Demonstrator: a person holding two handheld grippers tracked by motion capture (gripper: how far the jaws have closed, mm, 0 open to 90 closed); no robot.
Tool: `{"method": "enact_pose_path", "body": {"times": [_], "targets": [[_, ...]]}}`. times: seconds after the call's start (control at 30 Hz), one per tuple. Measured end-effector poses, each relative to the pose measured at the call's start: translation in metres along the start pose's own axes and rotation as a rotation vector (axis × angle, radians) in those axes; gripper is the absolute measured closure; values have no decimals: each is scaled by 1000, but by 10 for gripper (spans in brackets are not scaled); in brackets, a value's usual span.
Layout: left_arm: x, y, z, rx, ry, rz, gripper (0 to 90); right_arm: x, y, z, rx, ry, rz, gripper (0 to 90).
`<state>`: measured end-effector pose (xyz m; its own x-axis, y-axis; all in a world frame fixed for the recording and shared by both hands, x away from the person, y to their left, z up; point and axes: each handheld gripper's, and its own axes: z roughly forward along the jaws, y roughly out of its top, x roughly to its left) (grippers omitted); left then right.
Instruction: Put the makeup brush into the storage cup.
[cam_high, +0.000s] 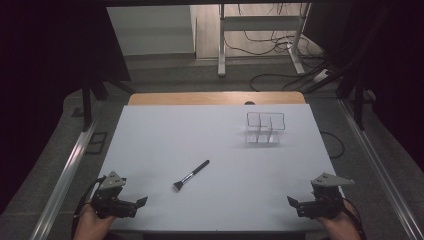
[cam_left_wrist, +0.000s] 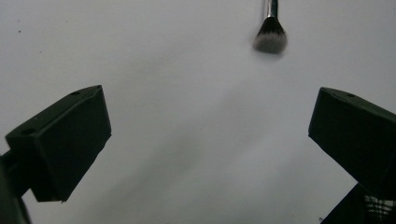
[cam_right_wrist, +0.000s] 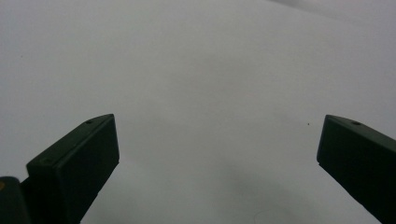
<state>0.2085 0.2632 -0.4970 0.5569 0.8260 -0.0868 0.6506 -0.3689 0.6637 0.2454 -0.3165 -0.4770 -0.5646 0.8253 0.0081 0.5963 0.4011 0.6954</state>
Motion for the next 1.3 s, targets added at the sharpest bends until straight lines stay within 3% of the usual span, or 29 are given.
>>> {"method": "enact_pose_path", "body": {"times": [0.23,0.83,1.3], "targets": [[1,3,2,-4,-25,0,0,-1,0,0,-1,-4,2,0],[4,15,4,13,-24,25,0,-3,0,0,1,-5,16,0],[7,26,7,61,-23,48,0,-5,1,0,3,-7,20,0]]}}
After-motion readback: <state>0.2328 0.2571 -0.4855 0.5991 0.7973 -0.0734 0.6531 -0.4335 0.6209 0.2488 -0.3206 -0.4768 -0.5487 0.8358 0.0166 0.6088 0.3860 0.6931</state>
